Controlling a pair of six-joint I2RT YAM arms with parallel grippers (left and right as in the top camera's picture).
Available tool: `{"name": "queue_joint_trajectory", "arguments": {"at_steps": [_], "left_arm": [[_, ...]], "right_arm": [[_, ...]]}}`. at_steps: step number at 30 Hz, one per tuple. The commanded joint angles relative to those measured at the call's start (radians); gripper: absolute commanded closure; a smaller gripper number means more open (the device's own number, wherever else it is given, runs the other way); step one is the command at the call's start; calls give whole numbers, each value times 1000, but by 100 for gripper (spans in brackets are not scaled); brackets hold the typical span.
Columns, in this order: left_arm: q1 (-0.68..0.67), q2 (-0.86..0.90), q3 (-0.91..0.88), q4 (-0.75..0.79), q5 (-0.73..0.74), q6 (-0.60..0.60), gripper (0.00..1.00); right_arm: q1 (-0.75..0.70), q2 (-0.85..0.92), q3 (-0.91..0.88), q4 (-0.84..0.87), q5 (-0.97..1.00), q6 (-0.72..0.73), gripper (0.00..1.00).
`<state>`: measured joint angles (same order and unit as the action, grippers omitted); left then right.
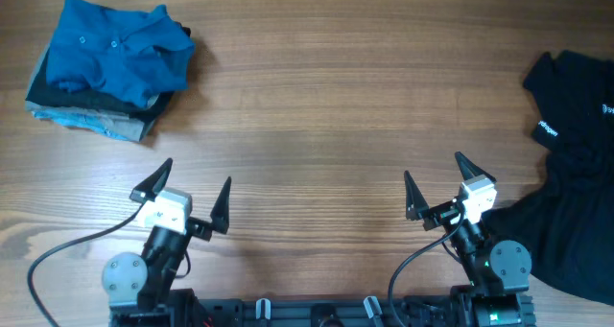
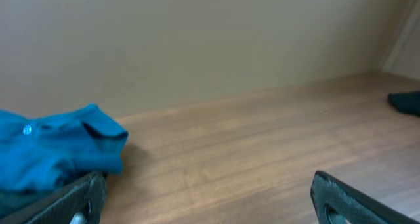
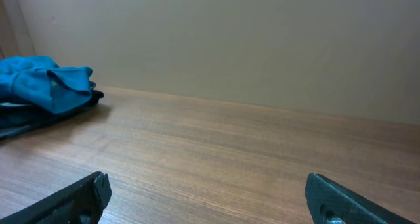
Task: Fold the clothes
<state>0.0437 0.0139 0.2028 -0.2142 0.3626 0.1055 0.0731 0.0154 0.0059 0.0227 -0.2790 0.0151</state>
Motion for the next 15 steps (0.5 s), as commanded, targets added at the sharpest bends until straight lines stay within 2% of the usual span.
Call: {"name": "queue_joint_trajectory", "arguments": {"at_steps": [1, 3, 15], "left_arm": [[-6, -11, -136, 138, -16, -10, 0], [-7, -11, -197, 196, -16, -9, 0], [-7, -9, -197, 170, -16, -10, 0]], "right_arm": [[2, -11, -1, 2, 2, 13, 0], [2, -11, -1, 2, 2, 14, 0], [2, -11, -1, 2, 2, 13, 0]]}}
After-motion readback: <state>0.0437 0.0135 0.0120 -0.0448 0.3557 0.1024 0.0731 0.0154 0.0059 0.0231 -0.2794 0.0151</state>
